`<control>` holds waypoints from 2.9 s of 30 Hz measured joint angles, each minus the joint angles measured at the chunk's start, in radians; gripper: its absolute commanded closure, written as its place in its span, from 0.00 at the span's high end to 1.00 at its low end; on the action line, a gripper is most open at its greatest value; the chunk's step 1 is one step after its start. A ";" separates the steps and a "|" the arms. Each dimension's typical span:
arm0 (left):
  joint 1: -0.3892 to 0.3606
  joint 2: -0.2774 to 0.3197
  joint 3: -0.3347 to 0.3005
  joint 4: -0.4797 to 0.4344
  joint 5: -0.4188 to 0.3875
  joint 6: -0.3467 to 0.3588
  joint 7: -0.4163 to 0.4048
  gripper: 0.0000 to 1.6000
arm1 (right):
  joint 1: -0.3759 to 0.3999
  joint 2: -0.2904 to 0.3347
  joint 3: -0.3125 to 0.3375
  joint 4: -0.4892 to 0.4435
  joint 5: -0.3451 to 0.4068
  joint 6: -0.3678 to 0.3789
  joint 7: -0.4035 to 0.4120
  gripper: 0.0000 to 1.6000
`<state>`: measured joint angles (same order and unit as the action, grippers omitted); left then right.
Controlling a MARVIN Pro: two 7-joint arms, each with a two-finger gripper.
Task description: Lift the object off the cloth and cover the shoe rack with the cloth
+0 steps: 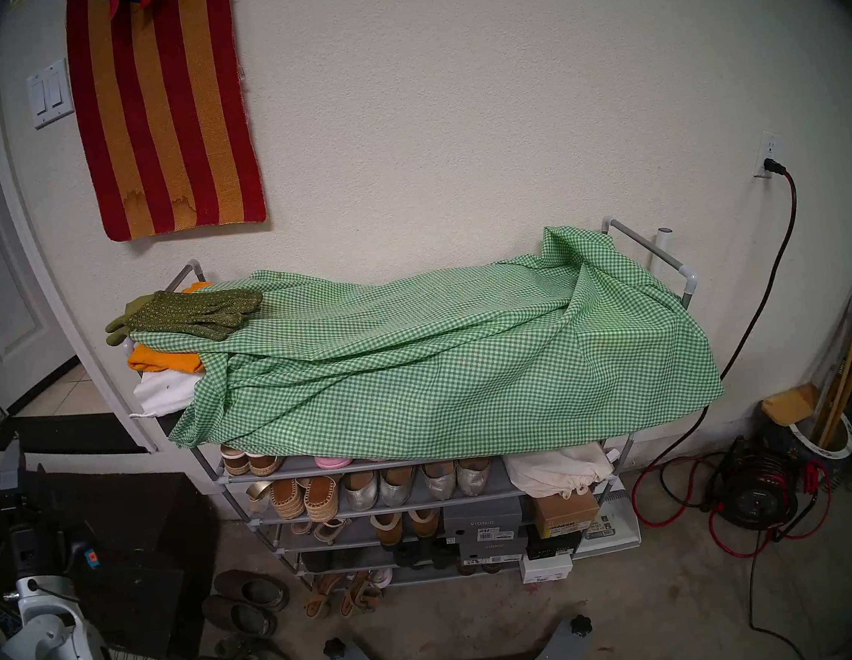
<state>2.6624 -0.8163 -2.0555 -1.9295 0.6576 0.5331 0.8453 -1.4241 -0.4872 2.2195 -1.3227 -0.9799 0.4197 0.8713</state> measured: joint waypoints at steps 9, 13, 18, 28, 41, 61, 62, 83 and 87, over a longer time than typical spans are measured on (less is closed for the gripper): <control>0.083 -0.052 -0.141 -0.068 -0.079 -0.152 -0.001 1.00 | 0.000 0.000 0.000 0.000 0.000 0.000 0.000 1.00; 0.111 -0.047 -0.196 -0.071 -0.139 -0.229 -0.051 1.00 | 0.000 0.000 0.000 0.000 0.000 0.000 0.000 1.00; 0.112 -0.006 -0.265 -0.021 -0.220 -0.323 -0.140 1.00 | 0.000 0.000 0.000 0.000 0.000 0.000 0.000 1.00; 0.069 0.108 -0.366 0.074 -0.325 -0.507 -0.328 1.00 | 0.000 0.000 0.000 0.000 0.000 0.000 0.000 1.00; -0.017 0.252 -0.304 0.160 -0.383 -0.713 -0.574 1.00 | 0.000 0.000 0.000 0.000 0.000 0.000 0.000 1.00; -0.229 0.493 -0.097 0.346 -0.497 -0.849 -0.582 1.00 | 0.000 0.000 0.000 0.000 0.000 0.000 0.000 1.00; -0.238 0.505 -0.079 0.354 -0.510 -0.851 -0.571 1.00 | 0.000 0.000 0.000 0.000 0.000 0.000 0.000 1.00; -0.356 0.585 0.132 0.319 -0.454 -0.779 -0.253 1.00 | 0.000 0.000 0.000 0.000 0.000 0.000 0.000 1.00; -0.365 0.587 0.154 0.318 -0.428 -0.762 -0.222 1.00 | 0.000 0.000 0.000 0.000 0.000 0.000 0.000 1.00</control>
<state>2.2976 -0.2297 -1.9015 -1.6113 0.2298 -0.2289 0.6233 -1.4241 -0.4876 2.2194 -1.3227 -0.9799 0.4197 0.8715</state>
